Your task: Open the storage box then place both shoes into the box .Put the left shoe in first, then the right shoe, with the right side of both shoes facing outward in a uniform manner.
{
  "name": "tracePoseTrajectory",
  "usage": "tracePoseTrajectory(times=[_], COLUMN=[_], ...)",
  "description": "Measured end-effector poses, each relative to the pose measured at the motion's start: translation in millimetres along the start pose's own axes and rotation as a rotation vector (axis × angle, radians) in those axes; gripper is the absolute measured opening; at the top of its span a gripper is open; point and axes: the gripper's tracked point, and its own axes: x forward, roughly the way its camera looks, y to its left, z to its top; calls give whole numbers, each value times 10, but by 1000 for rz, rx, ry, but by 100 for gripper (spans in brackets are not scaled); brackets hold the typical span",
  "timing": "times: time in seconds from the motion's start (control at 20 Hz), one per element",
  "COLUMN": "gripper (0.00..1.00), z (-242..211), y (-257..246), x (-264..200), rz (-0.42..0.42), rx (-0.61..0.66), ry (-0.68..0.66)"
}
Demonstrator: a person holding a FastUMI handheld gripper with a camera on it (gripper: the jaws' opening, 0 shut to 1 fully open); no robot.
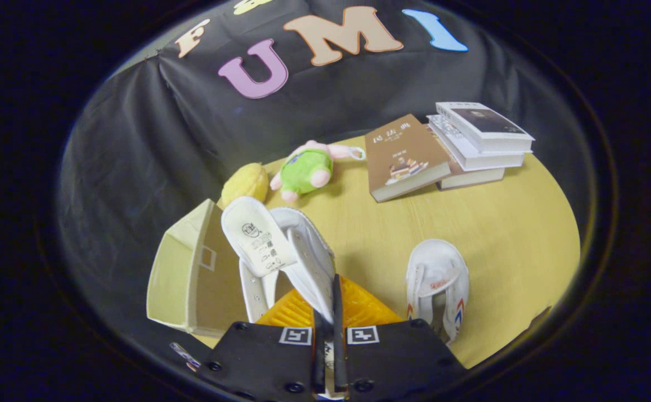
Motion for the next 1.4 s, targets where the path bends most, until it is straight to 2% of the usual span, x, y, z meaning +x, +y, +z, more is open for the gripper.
tracePoseTrajectory(times=[0.15, 0.3, 0.45, 0.6, 0.8, 1.1, 1.4], gripper=[9, 9, 9, 9, 9, 9, 9], z=[218, 357, 276, 67, -194, -383, -808], y=[431, 1100, 1774, 2335, 2712, 2668, 2626], x=[-248, -433, -393, -142, 288, 775, 1045], rz=[59, 159, 245, 269, 215, 9, -45], rx=[-22, -48, -57, -64, -44, -35, -4], ry=[-30, -39, 17, 114, 195, 208, 314])
